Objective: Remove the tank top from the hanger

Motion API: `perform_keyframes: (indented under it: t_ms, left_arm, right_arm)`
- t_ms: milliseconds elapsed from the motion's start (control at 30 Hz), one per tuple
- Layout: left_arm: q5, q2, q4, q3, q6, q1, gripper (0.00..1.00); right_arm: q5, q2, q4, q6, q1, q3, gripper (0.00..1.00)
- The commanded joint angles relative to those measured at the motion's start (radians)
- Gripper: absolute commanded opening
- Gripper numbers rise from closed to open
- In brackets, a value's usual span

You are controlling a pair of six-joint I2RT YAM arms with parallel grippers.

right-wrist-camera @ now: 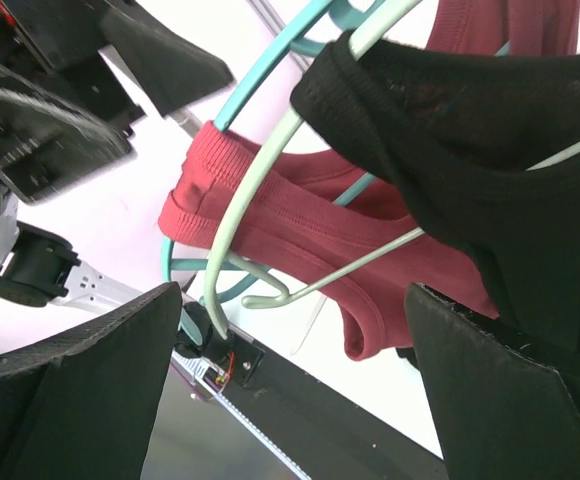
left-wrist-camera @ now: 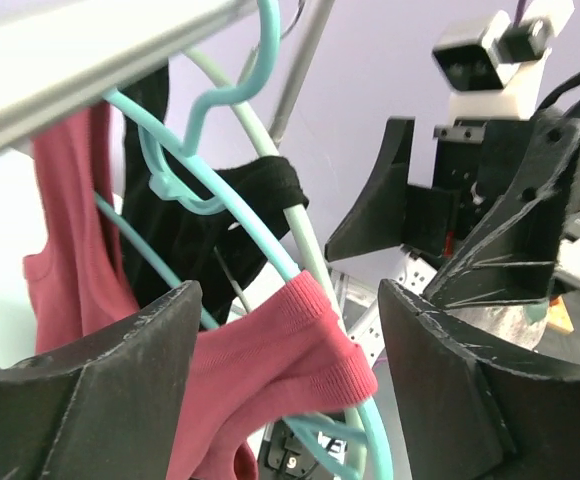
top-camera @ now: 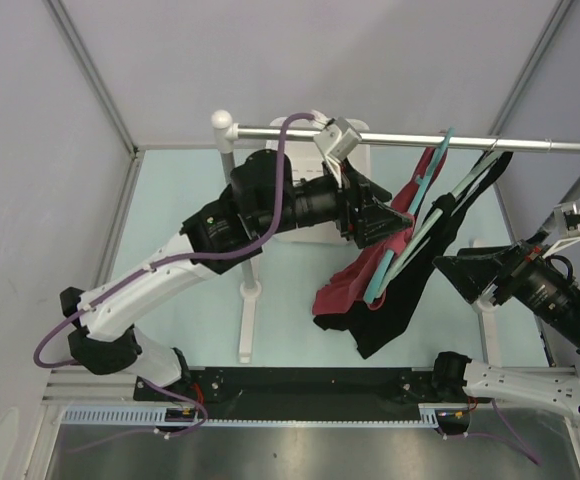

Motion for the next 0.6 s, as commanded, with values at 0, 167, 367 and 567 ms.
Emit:
perform_keyframes:
  t_ms: [0, 167, 367, 567]
  left_arm:
    - [-0.132, 0.007, 0.008, 0.038, 0.072, -0.067, 0.75]
    - [-0.217, 0.015, 0.01, 0.024, 0.092, -0.116, 0.64]
    - [-0.226, 0.032, 0.01, 0.039, 0.08, -0.125, 0.5]
    - [-0.307, 0.041, 0.007, 0.024, 0.048, -0.154, 0.57]
  right_arm:
    - [-0.021, -0.005, 0.03, -0.02, 0.003, 0.008, 1.0]
    - [-0.021, -0.02, 0.033, -0.013, 0.001, 0.0, 1.0]
    - [-0.035, -0.026, 0.033, -0.007, 0.0, -0.003, 1.0]
    - [-0.037, -0.035, 0.033, 0.003, -0.007, -0.012, 0.99]
